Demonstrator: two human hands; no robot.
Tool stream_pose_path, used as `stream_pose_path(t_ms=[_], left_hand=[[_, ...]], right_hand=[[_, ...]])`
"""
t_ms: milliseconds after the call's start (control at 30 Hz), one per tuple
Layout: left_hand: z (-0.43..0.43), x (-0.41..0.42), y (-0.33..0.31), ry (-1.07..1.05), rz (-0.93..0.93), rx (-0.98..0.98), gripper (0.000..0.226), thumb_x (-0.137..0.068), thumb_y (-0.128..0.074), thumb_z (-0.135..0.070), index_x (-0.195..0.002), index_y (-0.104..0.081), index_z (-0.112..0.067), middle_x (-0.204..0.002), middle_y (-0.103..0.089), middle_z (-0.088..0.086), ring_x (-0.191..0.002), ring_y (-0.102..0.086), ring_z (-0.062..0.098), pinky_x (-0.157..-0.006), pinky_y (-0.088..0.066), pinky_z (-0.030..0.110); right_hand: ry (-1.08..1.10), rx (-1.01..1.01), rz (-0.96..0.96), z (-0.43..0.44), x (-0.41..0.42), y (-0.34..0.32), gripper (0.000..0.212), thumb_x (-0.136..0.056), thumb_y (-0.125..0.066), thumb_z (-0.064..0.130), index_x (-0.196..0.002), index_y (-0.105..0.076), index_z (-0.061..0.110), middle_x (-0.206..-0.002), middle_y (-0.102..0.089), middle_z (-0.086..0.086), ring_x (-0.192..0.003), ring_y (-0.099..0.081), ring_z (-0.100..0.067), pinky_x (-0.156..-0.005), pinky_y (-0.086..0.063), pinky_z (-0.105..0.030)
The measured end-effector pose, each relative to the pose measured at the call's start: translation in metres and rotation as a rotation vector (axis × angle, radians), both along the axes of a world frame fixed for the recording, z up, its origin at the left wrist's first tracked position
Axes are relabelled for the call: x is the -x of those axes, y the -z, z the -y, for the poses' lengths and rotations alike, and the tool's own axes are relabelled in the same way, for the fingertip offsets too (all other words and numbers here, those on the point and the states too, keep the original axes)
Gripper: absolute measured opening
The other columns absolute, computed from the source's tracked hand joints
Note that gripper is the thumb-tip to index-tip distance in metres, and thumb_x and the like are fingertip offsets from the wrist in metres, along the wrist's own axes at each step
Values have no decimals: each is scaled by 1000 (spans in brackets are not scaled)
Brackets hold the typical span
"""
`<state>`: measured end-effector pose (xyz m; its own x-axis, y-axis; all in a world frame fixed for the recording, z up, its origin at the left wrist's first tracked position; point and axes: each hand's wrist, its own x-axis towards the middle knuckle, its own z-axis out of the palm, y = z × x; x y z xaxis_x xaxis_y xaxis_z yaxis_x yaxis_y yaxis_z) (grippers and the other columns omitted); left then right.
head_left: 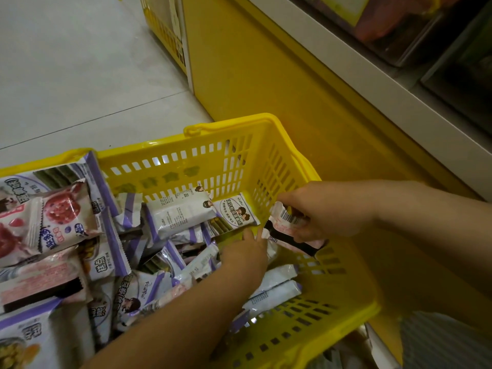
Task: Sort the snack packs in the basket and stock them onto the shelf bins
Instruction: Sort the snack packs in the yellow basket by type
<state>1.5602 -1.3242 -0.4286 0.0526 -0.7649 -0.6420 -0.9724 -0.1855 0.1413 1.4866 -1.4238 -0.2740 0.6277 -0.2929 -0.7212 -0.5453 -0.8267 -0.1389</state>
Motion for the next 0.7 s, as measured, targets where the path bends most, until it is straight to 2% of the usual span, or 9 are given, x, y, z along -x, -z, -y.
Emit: stream_pose_path(t_ms=[133,200,267,367,433,500,600,700], left_hand=[[-5,-14,20,6,-202,36,72,-95,-54,-21,-151,-10,-19,-152,-17,17,-130,-40,37,-103,-42,47],[-9,-23,23,-109,-410,22,82,-92,-61,-32,-152,-7,-20,-156,-18,12,-134,-37,31,-107,-36,38],[-8,-31,23,-234,-565,5,84,-89,-63,-40,-152,-11,-17,-155,-27,6,-135,-36,24,-102,-33,28],[-5,-30,20,-184,-458,57,70,-92,-60,-35,-149,-22,-19,-148,-39,7,-131,-43,25,-104,-38,34],[-5,-20,18,-86,-311,47,67,-94,-56,-34,-149,-21,-20,-145,-41,10,-128,-45,30,-101,-42,43],[0,-13,16,-1,-202,11,64,-96,-53,-33,-149,-22,-20,-142,-43,13,-126,-47,33,-98,-45,46],[9,-17,13,60,-228,-102,61,-99,-46,-35,-151,-20,-19,-149,-38,12,-133,-41,32,-104,-39,44],[5,-20,13,22,-298,-202,62,-102,-37,-40,-154,-9,-20,-156,-27,11,-140,-31,31,-112,-28,42]], right_hand=[[21,-11,22,1,0,-1,40,-91,-62,30,-125,-47,14,-78,-45,10,-63,-43,-6,-52,-34,-19],[17,-3,34,1,1,0,39,-91,-62,30,-123,-48,14,-77,-45,10,-62,-42,-5,-49,-31,-17],[11,11,41,1,0,2,38,-91,-62,31,-122,-48,15,-76,-44,11,-61,-40,-5,-48,-29,-16],[8,28,52,2,-2,4,39,-91,-62,32,-123,-47,15,-75,-42,11,-59,-39,-4,-46,-30,-15],[11,26,56,3,-2,5,40,-91,-62,31,-123,-47,15,-76,-42,10,-59,-39,-5,-45,-29,-14],[3,22,58,2,-4,6,40,-90,-63,31,-123,-47,15,-81,-45,9,-61,-40,-6,-48,-29,-13],[16,-8,66,3,-5,7,39,-90,-63,31,-122,-47,17,-89,-53,7,-65,-43,-6,-52,-34,-20],[17,1,77,5,-6,9,39,-90,-63,31,-122,-49,16,-82,-50,9,-62,-42,-5,-50,-31,-19]])
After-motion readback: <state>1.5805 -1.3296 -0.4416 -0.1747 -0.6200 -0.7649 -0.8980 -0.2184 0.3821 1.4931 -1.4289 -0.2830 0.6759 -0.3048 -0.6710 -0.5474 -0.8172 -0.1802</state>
